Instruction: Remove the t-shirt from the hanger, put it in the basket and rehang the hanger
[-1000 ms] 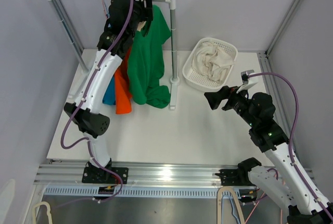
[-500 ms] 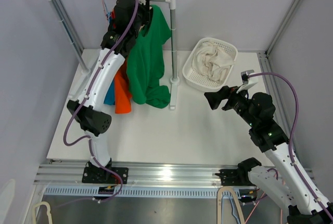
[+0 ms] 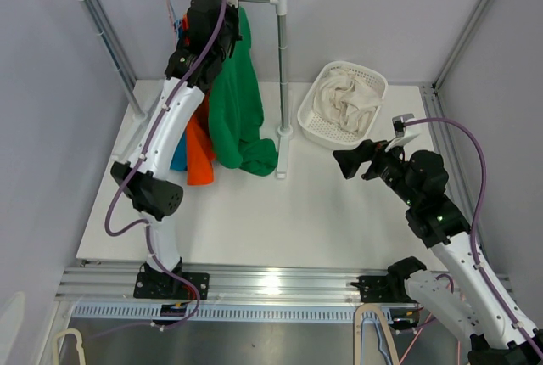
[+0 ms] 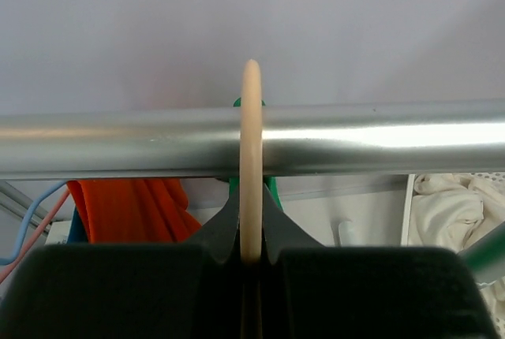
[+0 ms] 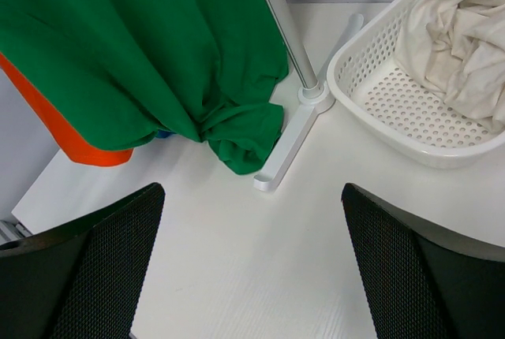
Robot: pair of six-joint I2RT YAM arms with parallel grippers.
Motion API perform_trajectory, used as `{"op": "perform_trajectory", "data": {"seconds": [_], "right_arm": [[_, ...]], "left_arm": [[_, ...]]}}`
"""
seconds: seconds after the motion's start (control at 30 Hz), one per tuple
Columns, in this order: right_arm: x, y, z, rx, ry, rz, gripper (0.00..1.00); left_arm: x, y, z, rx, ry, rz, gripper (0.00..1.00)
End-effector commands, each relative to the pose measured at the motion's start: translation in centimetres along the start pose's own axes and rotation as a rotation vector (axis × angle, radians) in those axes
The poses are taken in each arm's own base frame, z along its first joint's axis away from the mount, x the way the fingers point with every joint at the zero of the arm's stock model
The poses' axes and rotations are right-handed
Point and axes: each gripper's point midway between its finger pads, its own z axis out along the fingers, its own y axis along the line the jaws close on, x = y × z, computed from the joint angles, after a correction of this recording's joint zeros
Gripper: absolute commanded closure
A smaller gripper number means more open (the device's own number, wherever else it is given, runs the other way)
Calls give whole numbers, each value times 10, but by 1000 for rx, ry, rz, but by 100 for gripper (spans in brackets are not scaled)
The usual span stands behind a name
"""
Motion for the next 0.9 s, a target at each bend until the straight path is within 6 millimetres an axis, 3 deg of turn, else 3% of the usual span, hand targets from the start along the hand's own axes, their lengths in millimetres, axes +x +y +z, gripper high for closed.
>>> {"op": "perform_trajectory", "data": {"seconds": [0.0,0.07,0.2,0.33,0.47,0.53,0.57,0.7,0.73,0.87], "right_arm": [[-6,2,1,-5,-23,-5,1],[-5,2,2,-8,-16,-5,1],[-4,1,4,-2,-10,-3,1],[-2,1,8,-5,11,-1,0],[7,16,18,-88,92,-8,1],[4,37,19,-166,106,-28,0],[4,46,19,-195,112,-40,0],[1,104,20,-359,130,-117,1],[-8,122,18,-421,103,-145,1],[-1,193,5,-695,105,-187,0]], "left_arm": [[-59,11,-19,-20,-150,-56,99],[-92,20,-37,-31,-234,-84,99],[-113,39,-62,-90,-283,-144,99],[-108,55,-80,-168,-257,-197,99],[-97,72,-95,-304,-233,-239,99],[-89,72,-102,-363,-204,-274,99],[-82,84,-111,-462,-190,-298,99],[-64,67,-131,-529,-126,-269,99],[-56,64,-133,-537,-103,-251,99],[-38,46,-148,-521,-45,-266,99]]}}
